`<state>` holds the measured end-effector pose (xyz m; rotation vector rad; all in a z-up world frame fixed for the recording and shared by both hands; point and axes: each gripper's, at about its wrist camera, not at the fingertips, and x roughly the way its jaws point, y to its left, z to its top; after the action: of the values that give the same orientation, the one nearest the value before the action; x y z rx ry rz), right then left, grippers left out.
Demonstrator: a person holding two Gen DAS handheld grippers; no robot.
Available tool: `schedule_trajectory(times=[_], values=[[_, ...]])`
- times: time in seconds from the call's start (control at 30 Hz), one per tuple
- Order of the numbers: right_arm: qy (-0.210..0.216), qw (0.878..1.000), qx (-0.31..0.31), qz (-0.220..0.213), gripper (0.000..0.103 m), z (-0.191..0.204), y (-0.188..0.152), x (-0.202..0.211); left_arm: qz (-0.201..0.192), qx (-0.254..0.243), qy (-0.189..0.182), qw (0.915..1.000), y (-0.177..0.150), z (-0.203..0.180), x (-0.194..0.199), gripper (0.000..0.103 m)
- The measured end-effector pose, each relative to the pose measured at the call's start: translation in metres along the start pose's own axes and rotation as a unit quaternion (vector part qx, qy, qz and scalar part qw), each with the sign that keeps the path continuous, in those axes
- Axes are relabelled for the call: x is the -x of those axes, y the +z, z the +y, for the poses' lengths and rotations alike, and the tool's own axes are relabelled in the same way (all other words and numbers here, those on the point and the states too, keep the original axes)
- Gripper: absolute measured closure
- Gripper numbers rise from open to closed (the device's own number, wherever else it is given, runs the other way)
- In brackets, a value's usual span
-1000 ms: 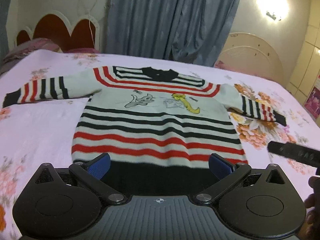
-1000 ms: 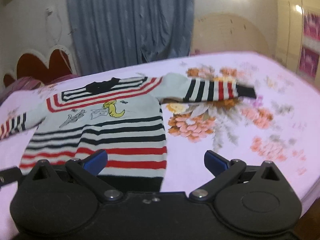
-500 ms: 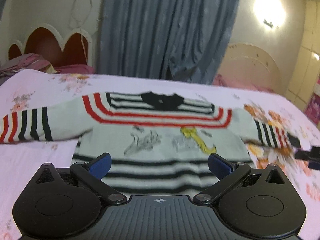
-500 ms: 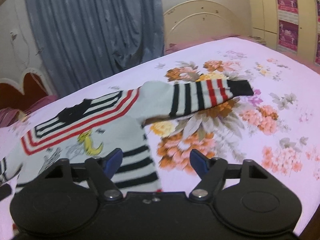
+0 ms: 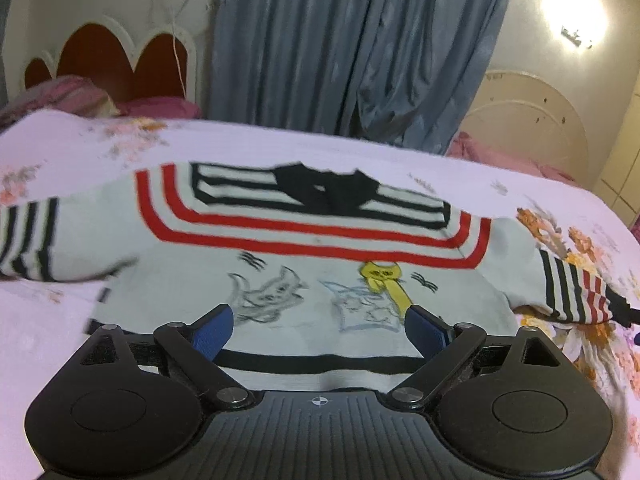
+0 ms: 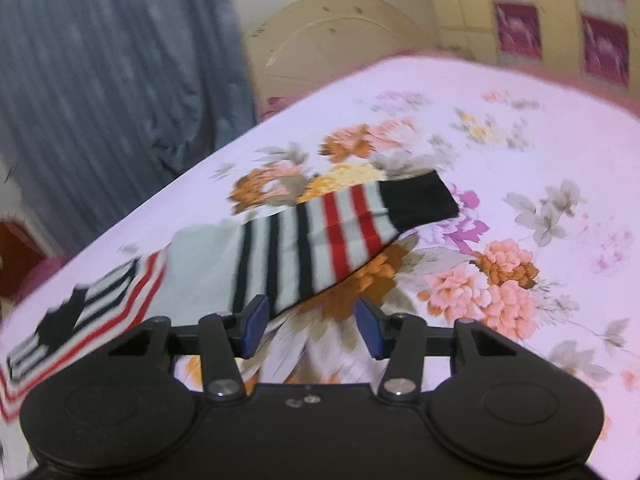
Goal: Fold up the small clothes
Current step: 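Grasp the black cuff of one striped sleeve with the right gripper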
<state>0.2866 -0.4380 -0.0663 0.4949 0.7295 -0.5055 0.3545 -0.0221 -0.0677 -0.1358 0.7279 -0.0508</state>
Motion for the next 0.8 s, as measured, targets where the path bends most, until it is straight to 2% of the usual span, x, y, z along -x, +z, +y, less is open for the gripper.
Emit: schedule_trajectory(times=[0.27, 0.5, 0.57, 0.67, 0.7, 0.73, 0.8], values=[[0.006, 0.995, -0.092, 0.022, 0.051, -0.064, 0.027, -0.087, 0.053, -0.014, 0.017, 0.9983, -0.004, -0.065, -0.056, 0.008], [0.050, 0.992, -0.117, 0.003, 0.052, -0.082, 0.037, -0.112, 0.069, -0.033, 0.038, 0.9963, -0.004, -0.103, -0.075, 0.005], [0.052, 0.991, -0.124, -0.002, 0.060, -0.085, 0.040, -0.117, 0.069, -0.034, 0.047, 0.9959, -0.002, -0.106, -0.077, 0.002], [0.049, 0.991, -0.126, -0.004, 0.076, -0.090, 0.044, -0.120, 0.064, -0.034, 0.059, 0.9956, 0.003, -0.101, -0.079, 0.001], [0.043, 0.991, -0.123, -0.004, 0.089, -0.091, 0.045, -0.122, 0.065, -0.036, 0.058, 0.9955, 0.005, -0.097, -0.080, 0.001], [0.038, 0.992, -0.119, -0.002, 0.094, -0.092, 0.046, -0.124, 0.067, -0.037, 0.058, 0.9953, 0.007, -0.092, -0.081, 0.001], [0.031, 0.995, -0.091, -0.001, 0.095, -0.088, 0.050, -0.124, 0.076, -0.039, 0.057, 0.9948, 0.010, -0.080, -0.083, 0.002]])
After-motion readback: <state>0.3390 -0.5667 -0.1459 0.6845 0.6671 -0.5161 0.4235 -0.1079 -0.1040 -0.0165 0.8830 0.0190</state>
